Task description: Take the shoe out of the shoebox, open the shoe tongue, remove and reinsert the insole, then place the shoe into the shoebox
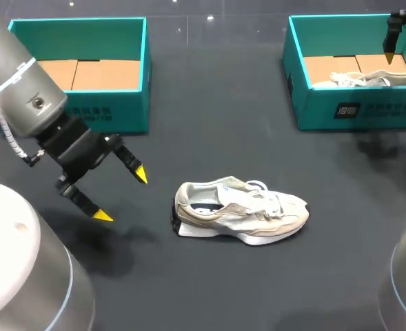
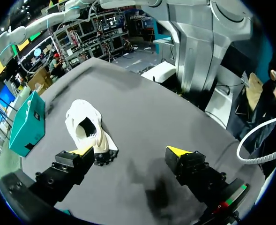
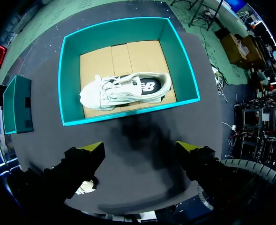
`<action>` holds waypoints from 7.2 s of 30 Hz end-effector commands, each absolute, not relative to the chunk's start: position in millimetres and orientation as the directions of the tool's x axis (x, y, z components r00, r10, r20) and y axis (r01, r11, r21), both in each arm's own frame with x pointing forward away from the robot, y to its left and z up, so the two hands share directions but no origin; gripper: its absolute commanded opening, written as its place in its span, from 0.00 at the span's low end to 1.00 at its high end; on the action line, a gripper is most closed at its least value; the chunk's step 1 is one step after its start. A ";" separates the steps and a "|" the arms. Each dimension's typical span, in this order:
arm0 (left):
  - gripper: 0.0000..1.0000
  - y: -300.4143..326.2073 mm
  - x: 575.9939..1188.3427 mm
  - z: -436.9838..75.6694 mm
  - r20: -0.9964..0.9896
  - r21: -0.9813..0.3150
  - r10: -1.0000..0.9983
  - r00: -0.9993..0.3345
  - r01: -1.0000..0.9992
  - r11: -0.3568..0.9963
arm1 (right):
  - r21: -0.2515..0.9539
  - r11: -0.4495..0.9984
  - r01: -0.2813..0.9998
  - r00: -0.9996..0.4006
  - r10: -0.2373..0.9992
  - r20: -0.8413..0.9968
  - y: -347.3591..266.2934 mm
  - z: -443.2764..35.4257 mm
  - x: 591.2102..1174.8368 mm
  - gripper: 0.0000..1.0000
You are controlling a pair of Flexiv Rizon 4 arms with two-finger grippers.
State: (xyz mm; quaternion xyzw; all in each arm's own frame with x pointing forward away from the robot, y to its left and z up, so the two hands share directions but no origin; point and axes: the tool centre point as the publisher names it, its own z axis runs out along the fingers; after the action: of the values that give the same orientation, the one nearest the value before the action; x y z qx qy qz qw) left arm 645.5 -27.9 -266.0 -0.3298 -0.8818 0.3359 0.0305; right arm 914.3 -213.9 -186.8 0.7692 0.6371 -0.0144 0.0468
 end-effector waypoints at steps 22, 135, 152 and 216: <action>1.00 -14.8 653.8 -308.7 -0.165 -0.842 0.184 -0.969 0.236 0.485 | 0.055 -0.184 0.981 0.188 0.979 -0.081 -213.9 -186.8 913.6 1.00; 1.00 -117.9 705.4 -417.2 0.143 -0.968 0.052 -0.988 -0.129 0.213 | 0.055 -0.184 0.981 0.188 0.979 -0.081 -213.9 -186.8 913.6 1.00; 1.00 -131.3 697.8 -412.3 0.141 -0.971 0.045 -0.989 -0.130 0.201 | 0.055 -0.184 0.981 0.188 0.979 -0.081 -213.9 -186.8 913.6 1.00; 1.00 -168.2 699.5 -414.6 0.090 -0.971 0.097 -0.991 -0.066 0.231 | 0.055 -0.184 0.981 0.188 0.979 -0.081 -213.9 -186.8 913.6 1.00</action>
State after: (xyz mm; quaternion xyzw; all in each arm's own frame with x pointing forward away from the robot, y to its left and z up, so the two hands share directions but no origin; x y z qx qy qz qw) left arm 701.2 -168.1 -416.4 -0.0098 -0.7813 0.6205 0.0663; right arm 914.3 -213.9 -186.8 0.7692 0.6371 -0.0144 0.0469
